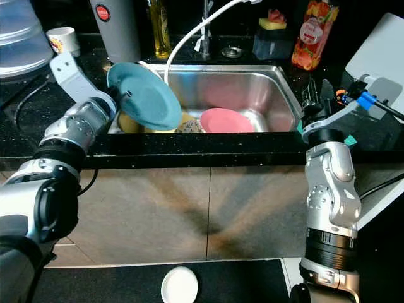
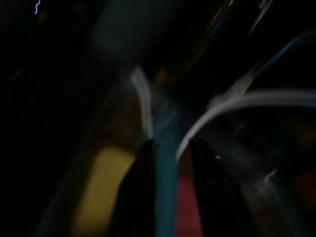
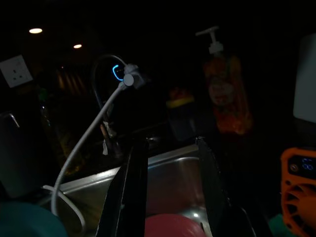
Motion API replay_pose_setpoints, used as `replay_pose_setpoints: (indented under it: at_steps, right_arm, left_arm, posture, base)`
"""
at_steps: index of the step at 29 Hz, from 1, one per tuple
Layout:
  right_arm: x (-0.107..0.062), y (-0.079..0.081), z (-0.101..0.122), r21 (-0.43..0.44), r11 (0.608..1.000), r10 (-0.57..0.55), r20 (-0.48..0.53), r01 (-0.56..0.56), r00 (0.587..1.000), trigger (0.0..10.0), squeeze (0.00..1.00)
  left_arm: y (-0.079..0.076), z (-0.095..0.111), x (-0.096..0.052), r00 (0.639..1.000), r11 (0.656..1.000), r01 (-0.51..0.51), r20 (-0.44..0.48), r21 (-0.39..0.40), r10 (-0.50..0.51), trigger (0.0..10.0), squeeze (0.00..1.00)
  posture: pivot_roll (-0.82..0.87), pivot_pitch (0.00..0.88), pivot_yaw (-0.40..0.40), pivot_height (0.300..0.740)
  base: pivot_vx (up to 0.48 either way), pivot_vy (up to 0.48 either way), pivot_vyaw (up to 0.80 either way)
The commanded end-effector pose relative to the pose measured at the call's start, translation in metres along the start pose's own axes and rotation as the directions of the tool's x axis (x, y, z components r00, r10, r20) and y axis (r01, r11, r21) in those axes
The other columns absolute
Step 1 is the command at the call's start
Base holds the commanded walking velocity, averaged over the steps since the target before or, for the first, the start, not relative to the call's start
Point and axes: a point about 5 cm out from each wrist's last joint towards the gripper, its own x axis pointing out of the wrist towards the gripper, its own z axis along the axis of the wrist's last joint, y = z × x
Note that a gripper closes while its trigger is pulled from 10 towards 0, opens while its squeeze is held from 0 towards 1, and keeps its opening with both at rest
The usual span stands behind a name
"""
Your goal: Kitchen organization
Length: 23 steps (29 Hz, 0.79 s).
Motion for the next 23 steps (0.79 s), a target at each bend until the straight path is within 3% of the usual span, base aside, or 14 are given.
replay_pose_setpoints:
  at_steps: [1, 2, 4, 6, 9, 10, 12, 13, 16, 17, 18, 19, 20, 23]
  right_arm:
    - [-0.001, 0.004, 0.007, 0.015, 1.000, 0.018, 0.041, -0.019, 0.999, 10.0, 0.00]
    - [-0.002, 0.006, 0.008, 0.034, 0.999, 0.032, 0.053, -0.034, 0.998, 10.0, 0.00]
    - [-0.003, 0.007, 0.009, 0.039, 0.999, 0.036, 0.056, -0.038, 0.998, 10.0, 0.00]
    - [-0.003, 0.007, 0.009, 0.046, 0.998, 0.041, 0.058, -0.043, 0.997, 10.0, 0.00]
    - [-0.003, 0.006, 0.010, 0.051, 0.998, 0.041, 0.058, -0.044, 0.997, 10.0, 0.00]
    - [-0.003, 0.006, 0.010, 0.051, 0.998, 0.041, 0.058, -0.044, 0.997, 10.0, 0.00]
    - [-0.003, 0.006, 0.009, 0.053, 0.998, 0.043, 0.054, -0.046, 0.998, 10.0, 0.00]
    - [-0.002, 0.007, 0.006, 0.056, 0.997, 0.050, 0.047, -0.053, 0.998, 10.0, 0.00]
    - [-0.002, 0.010, 0.003, 0.062, 0.996, 0.061, 0.040, -0.063, 0.997, 10.0, 0.00]
    - [-0.001, 0.010, 0.003, 0.061, 0.996, 0.066, 0.039, -0.069, 0.997, 10.0, 0.00]
    - [-0.001, 0.010, 0.003, 0.061, 0.996, 0.066, 0.039, -0.069, 0.997, 10.0, 0.00]
    - [0.000, 0.012, 0.002, 0.050, 0.996, 0.077, 0.039, -0.079, 0.996, 10.0, 0.00]
    - [0.001, 0.013, 0.002, 0.043, 0.996, 0.082, 0.039, -0.084, 0.996, 10.0, 0.00]
    - [0.002, 0.013, 0.000, 0.030, 0.996, 0.087, 0.034, -0.088, 0.996, 10.0, 0.00]
  left_arm:
    - [-0.008, 0.028, 0.002, 0.990, 0.998, 0.063, 0.129, -0.032, -0.058, 10.0, 1.00]
    - [-0.014, 0.045, 0.001, 0.972, 0.990, 0.131, 0.204, -0.058, -0.116, 10.0, 0.00]
    - [-0.016, 0.051, 0.000, 0.965, 0.986, 0.155, 0.225, -0.067, -0.136, 10.0, 0.00]
    - [-0.017, 0.060, -0.002, 0.954, 0.985, 0.173, 0.253, -0.024, -0.162, 10.0, 0.00]
    - [-0.025, 0.069, -0.013, 0.914, 0.943, 0.242, 0.273, 0.229, -0.301, 10.0, 0.00]
    - [-0.025, 0.069, -0.013, 0.914, 0.943, 0.242, 0.273, 0.229, -0.301, 10.0, 0.00]
    - [-0.028, 0.064, -0.021, 0.905, 0.872, 0.254, 0.216, 0.418, -0.367, 10.0, 0.00]
    - [-0.030, 0.055, -0.033, 0.894, 0.814, 0.294, 0.156, 0.500, -0.419, 10.0, 0.00]
    - [-0.030, 0.048, -0.046, 0.888, 0.810, 0.335, 0.127, 0.481, -0.443, 10.0, 0.00]
    - [-0.032, 0.046, -0.051, 0.880, 0.780, 0.341, 0.113, 0.525, -0.461, 10.0, 0.00]
    - [-0.032, 0.046, -0.051, 0.880, 0.780, 0.341, 0.113, 0.525, -0.461, 10.0, 0.00]
    - [-0.036, 0.039, -0.060, 0.868, 0.708, 0.339, 0.085, 0.619, -0.490, 10.0, 0.00]
    - [-0.037, 0.037, -0.064, 0.863, 0.676, 0.337, 0.072, 0.656, -0.499, 10.0, 0.00]
    - [-0.034, 0.033, -0.064, 0.887, 0.706, 0.310, 0.073, 0.636, -0.456, 10.0, 0.00]
  posture:
    - [0.02, 0.025, 0.010, 0.740]
    - [0.02, 0.027, 0.011, 0.740]
    - [0.02, 0.027, 0.011, 0.740]
    - [0.02, 0.027, 0.011, 0.740]
    - [0.03, 0.030, 0.006, 0.740]
    - [0.03, 0.030, 0.006, 0.740]
    - [0.04, 0.032, 0.000, 0.740]
    - [0.05, 0.034, -0.008, 0.740]
    - [0.06, 0.034, -0.009, 0.740]
    - [0.06, 0.034, -0.016, 0.740]
    - [0.06, 0.034, -0.016, 0.740]
    - [0.07, 0.033, -0.022, 0.740]
    - [0.07, 0.033, -0.022, 0.740]
    - [0.08, 0.028, -0.024, 0.740]
  base:
    - [0.000, 0.000, 0.00]
    - [0.000, 0.000, 0.00]
    - [0.000, 0.000, 0.00]
    - [0.000, 0.000, 0.00]
    - [0.000, 0.000, 0.00]
    - [0.000, 0.000, 0.00]
    - [0.000, 0.000, 0.00]
    - [0.000, 0.000, 0.00]
    - [0.000, 0.000, 0.00]
    - [0.000, 0.000, 0.00]
    - [0.000, 0.000, 0.00]
    - [0.000, 0.000, 0.00]
    - [0.000, 0.000, 0.00]
    - [0.000, 0.000, 0.00]
